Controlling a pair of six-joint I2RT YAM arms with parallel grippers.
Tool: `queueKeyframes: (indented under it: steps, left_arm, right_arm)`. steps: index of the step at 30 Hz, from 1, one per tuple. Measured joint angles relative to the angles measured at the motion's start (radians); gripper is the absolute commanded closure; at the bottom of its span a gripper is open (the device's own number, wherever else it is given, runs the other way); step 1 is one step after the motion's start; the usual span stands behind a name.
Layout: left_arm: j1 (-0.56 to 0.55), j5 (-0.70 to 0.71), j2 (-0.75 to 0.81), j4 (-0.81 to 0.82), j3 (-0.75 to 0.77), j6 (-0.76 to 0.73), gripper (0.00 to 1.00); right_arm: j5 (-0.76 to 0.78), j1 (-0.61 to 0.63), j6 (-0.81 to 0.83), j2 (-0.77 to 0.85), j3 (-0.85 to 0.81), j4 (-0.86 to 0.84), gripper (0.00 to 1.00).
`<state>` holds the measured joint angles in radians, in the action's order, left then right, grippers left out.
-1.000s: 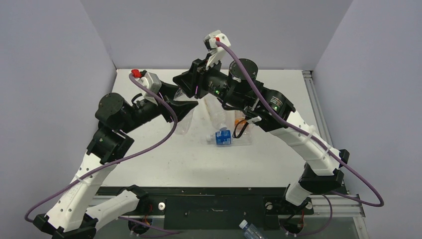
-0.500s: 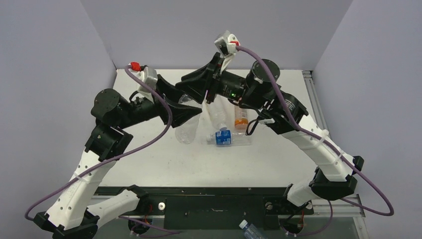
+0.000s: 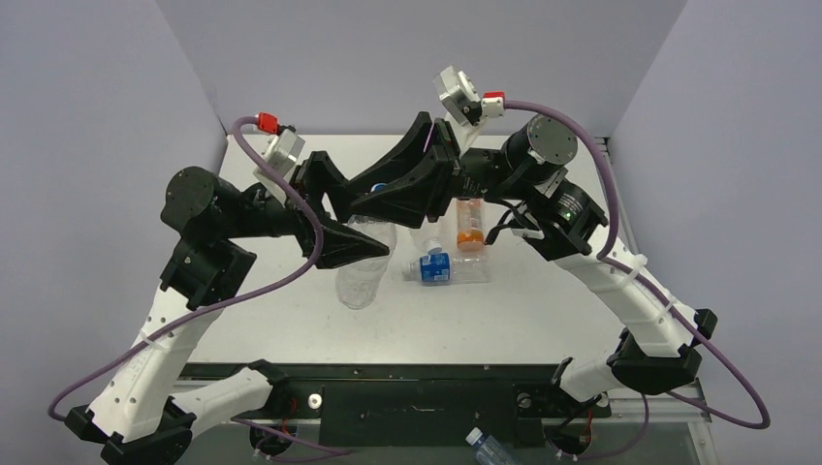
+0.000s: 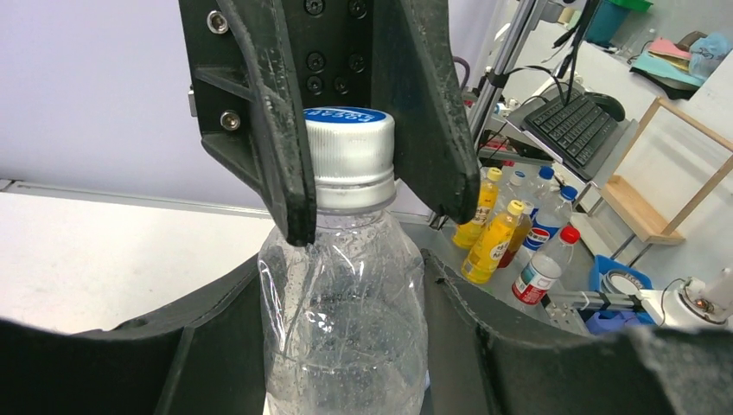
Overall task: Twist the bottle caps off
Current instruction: Unscrew the bottle cap from the plastic bottle.
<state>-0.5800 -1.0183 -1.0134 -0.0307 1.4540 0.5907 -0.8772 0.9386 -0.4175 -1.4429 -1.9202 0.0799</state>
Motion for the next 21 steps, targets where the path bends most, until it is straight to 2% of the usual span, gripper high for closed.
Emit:
queueKeyframes:
  steps: [1, 3, 5, 11, 13, 17, 21]
  left_arm:
    - [0.0, 0.001, -0.003, -0.002, 0.0, -0.001, 1.0]
    - [0.0, 0.012, -0.008, -0.003, 0.0, -0.011, 1.0]
    - [0.001, 0.034, -0.005, 0.0, 0.0, -0.04, 1.0]
    - [0.006, 0.211, 0.021, -0.043, -0.023, -0.222, 1.0]
    - [0.006, 0.264, 0.034, -0.057, -0.046, -0.289, 1.0]
    - [0.006, 0.357, 0.049, -0.085, -0.084, -0.395, 1.0]
    - [0.006, 0.422, 0.05, -0.105, -0.106, -0.456, 1.0]
  right_arm:
    - [-0.002, -0.008, -0.006, 0.0, 0.001, 0.002, 0.55]
    - [0.037, -0.015, -0.007, 0.003, 0.0, 0.021, 0.32]
    - [0.139, -0.016, 0.01, 0.014, -0.001, 0.089, 0.23]
    - [0.557, 0.057, 0.087, 0.024, -0.069, 0.287, 0.19]
    - [0.704, 0.102, 0.106, 0.019, -0.101, 0.344, 0.21]
    - [0.896, 0.15, 0.122, -0.014, -0.173, 0.412, 0.3]
    - [0.982, 0.163, 0.122, -0.045, -0.191, 0.435, 0.35]
